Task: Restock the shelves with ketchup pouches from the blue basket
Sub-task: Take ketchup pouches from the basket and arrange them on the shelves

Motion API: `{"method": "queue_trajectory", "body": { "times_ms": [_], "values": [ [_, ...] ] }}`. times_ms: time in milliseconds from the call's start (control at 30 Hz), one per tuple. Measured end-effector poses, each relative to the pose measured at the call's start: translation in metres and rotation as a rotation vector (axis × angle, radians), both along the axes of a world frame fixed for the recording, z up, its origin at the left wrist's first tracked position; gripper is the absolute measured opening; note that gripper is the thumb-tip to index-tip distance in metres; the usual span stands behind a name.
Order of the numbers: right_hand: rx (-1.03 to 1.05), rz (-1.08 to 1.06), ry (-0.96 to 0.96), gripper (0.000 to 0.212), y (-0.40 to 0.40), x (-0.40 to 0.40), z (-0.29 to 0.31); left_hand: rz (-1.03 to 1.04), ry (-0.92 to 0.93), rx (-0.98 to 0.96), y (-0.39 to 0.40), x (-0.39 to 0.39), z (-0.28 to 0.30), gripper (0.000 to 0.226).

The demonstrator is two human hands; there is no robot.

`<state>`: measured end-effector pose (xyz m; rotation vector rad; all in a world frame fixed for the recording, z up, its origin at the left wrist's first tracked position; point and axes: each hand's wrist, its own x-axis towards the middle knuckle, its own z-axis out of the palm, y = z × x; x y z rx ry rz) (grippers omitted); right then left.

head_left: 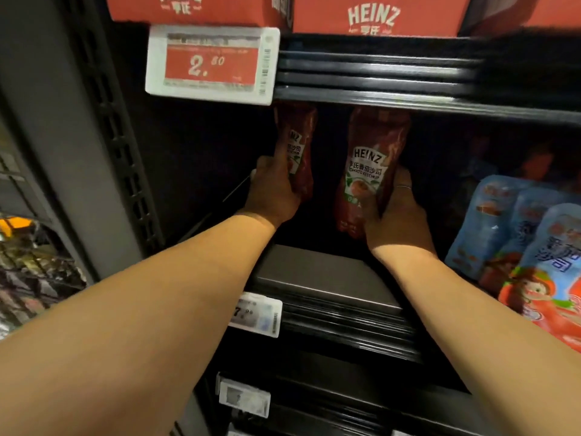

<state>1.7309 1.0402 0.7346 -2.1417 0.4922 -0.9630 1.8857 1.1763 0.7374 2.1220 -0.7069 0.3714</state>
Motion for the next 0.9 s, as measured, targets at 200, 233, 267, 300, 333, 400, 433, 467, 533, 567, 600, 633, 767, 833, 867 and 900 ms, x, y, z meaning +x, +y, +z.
{"method": "queue_trajectory", "body": {
  "times_ms": [200, 233, 267, 300, 333, 400, 433, 467, 533, 567, 600, 633, 767, 833, 867, 900],
  "values": [
    [-0.035, -0.032, 0.06, 0.054, -0.016, 0.028, 0.01, 0.03, -0.023, 0.008, -0.017, 0.025, -0.007, 0.099],
    [-0.031, -0.041, 0.071, 0.056, -0.02, 0.036, 0.011, 0.021, -0.022, -0.009, -0.018, 0.027, -0.007, 0.098],
    [-0.029, -0.053, 0.078, 0.058, -0.023, 0.045, 0.011, 0.012, -0.027, -0.023, -0.018, 0.029, -0.007, 0.097],
    [-0.023, -0.064, 0.079, 0.059, -0.025, 0.056, 0.012, 0.008, -0.037, -0.031, -0.018, 0.03, -0.007, 0.096],
    [-0.001, -0.071, 0.076, 0.058, -0.028, 0.067, 0.012, 0.01, -0.044, -0.035, -0.018, 0.03, -0.008, 0.096],
    [0.082, -0.07, 0.063, 0.05, -0.033, 0.095, 0.013, 0.007, -0.035, -0.053, -0.018, 0.031, -0.01, 0.096],
    [0.12, -0.066, 0.06, 0.044, -0.035, 0.108, 0.014, 0.001, -0.019, -0.061, -0.018, 0.031, -0.011, 0.095],
    [0.145, -0.054, 0.05, 0.04, -0.036, 0.12, 0.014, 0.003, -0.008, -0.062, -0.019, 0.032, -0.011, 0.094],
    [0.192, -0.019, 0.014, 0.041, -0.039, 0.138, 0.01, 0.011, -0.014, -0.044, -0.02, 0.034, -0.011, 0.092],
    [0.212, -0.004, 0.0, 0.042, -0.04, 0.142, 0.008, 0.011, -0.019, -0.033, -0.021, 0.035, -0.01, 0.094],
    [0.221, 0.006, -0.012, 0.043, -0.041, 0.146, 0.005, 0.015, -0.025, -0.02, -0.023, 0.035, -0.009, 0.095],
    [0.228, 0.005, -0.018, 0.043, -0.044, 0.149, 0.002, 0.021, -0.033, 0.0, -0.025, 0.038, -0.007, 0.097],
    [0.215, -0.059, -0.053, 0.048, -0.056, 0.152, -0.004, 0.087, -0.019, 0.117, -0.045, 0.057, -0.002, 0.098],
    [0.164, -0.075, -0.054, 0.06, -0.057, 0.154, -0.005, 0.119, -0.004, 0.153, -0.06, 0.069, -0.001, 0.096],
    [0.15, -0.073, -0.062, 0.062, -0.057, 0.154, -0.006, 0.126, 0.002, 0.166, -0.067, 0.075, -0.001, 0.095],
    [0.147, -0.068, -0.073, 0.061, -0.059, 0.156, -0.006, 0.125, 0.015, 0.175, -0.072, 0.081, -0.002, 0.094]
  ]
}}
